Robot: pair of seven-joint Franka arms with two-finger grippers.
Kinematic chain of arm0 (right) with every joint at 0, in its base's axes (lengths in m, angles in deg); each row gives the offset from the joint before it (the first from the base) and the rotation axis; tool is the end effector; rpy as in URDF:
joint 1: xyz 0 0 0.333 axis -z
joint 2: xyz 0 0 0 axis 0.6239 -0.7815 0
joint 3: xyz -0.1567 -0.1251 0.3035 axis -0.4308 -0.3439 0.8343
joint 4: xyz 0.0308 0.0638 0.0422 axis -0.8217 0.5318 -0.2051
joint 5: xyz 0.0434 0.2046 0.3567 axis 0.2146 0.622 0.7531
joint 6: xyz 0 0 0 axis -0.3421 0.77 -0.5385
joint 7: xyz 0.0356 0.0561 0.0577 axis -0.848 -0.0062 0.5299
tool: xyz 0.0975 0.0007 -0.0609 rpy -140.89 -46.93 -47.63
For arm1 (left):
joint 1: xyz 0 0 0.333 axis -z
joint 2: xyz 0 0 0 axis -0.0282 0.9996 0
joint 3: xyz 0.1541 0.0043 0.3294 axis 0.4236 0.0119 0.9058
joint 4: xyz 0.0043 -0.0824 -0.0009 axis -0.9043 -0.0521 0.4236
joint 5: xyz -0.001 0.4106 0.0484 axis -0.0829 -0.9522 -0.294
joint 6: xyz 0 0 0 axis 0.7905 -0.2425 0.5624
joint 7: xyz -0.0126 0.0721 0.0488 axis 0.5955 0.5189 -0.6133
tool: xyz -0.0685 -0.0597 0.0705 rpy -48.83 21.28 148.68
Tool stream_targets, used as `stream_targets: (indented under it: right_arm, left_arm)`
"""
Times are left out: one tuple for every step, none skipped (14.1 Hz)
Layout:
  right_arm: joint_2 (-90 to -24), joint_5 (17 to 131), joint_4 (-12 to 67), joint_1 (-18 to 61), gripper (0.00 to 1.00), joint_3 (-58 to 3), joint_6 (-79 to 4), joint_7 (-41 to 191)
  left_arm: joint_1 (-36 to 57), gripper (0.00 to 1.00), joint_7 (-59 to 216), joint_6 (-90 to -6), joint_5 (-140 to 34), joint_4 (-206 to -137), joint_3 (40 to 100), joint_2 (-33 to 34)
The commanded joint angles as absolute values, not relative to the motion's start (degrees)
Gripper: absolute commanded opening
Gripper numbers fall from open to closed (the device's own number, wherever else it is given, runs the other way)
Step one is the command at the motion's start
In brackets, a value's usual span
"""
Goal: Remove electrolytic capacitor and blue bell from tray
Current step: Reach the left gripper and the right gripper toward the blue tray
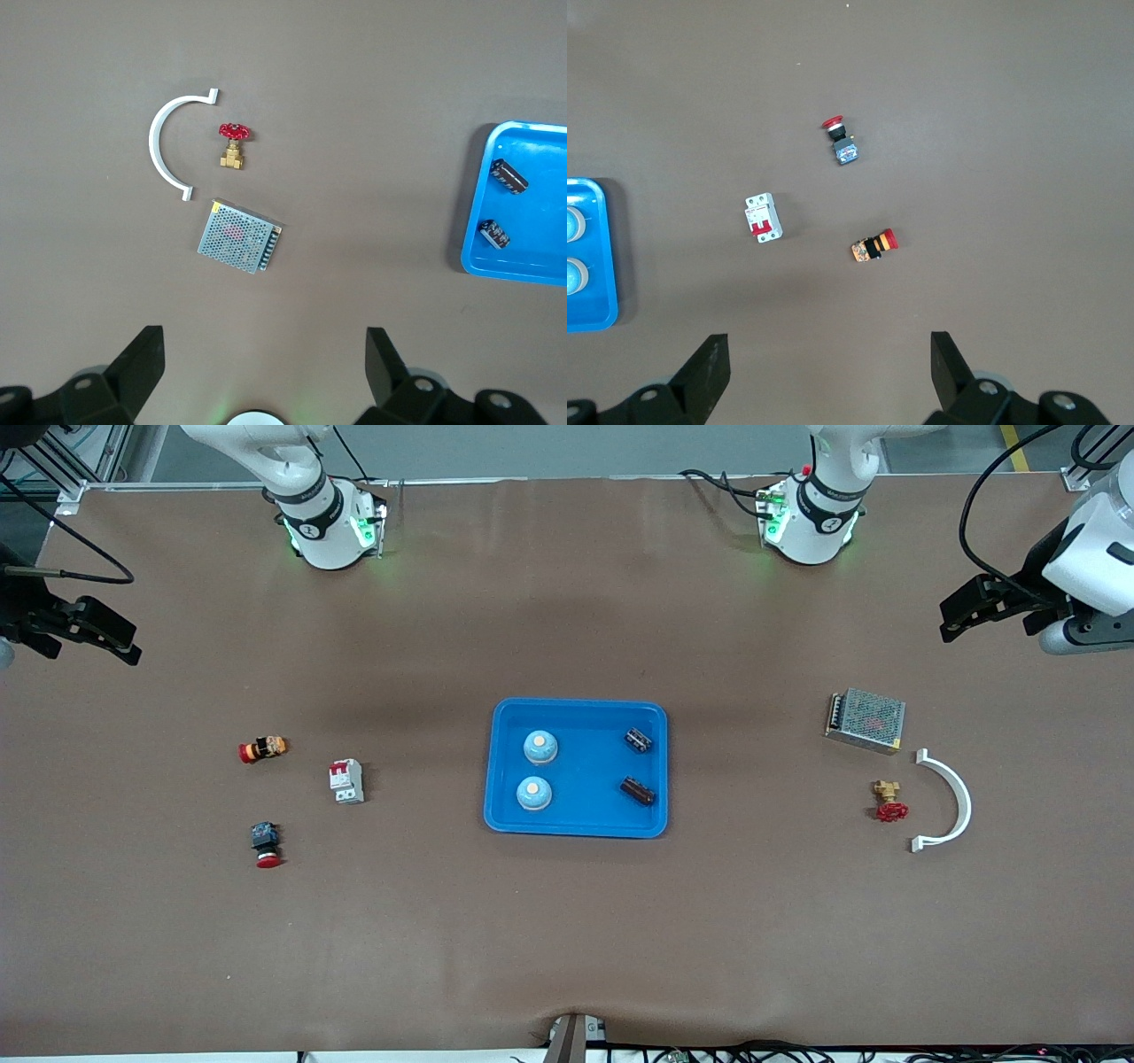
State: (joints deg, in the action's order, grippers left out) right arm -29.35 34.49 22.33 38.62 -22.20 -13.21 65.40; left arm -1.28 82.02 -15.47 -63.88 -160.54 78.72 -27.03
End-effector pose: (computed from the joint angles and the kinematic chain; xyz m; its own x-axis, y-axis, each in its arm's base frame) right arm 0.5515 -0.0084 0.6756 0.9960 -0.0851 0.0283 -0.0861 -0.9956 0.0371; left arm 0.5490 -0.0649 0.6851 0.9975 0.0590 -0.0401 0.0573 -0.9975 -0.0401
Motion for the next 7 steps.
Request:
stream_targets:
  right_arm:
    - [-29.7, 35.5, 21.4, 38.4, 1.0, -22.3, -12.9, 64.8]
    - [-29.7, 35.5, 21.3, 38.4, 1.0, -22.3, -12.9, 64.8]
    - [-29.7, 35.5, 21.3, 38.4, 1.0, -22.3, -12.9, 64.8]
    - [-29.7, 35.5, 21.3, 38.3, 1.0, -22.3, -12.9, 64.8]
    - [-29.7, 35.5, 21.3, 38.3, 1.0, -22.3, -12.9, 64.8]
    - [-29.7, 35.5, 21.3, 38.4, 1.0, -22.3, -13.0, 64.9]
    - [-29.7, 35.6, 21.3, 38.4, 1.0, -22.2, -13.3, 65.1]
  left_arm:
    - [-1.3, 1.0, 81.5, -15.1, -65.1, -160.2, 78.7, -27.6]
    - [-1.4, 1.0, 81.7, -15.1, -65.1, -160.0, 78.7, -27.4]
    - [-1.4, 1.0, 81.9, -15.1, -65.1, -159.9, 78.8, -27.2]
    - [-1.5, 1.0, 81.9, -15.1, -65.1, -159.9, 78.8, -27.2]
    - [-1.5, 1.0, 82.0, -15.1, -65.1, -159.9, 78.8, -27.2]
    - [-1.5, 1.0, 81.9, -15.1, -65.1, -160.0, 78.8, -26.9]
    - [-1.5, 1.0, 82.0, -15.1, -65.1, -160.1, 78.8, -26.2]
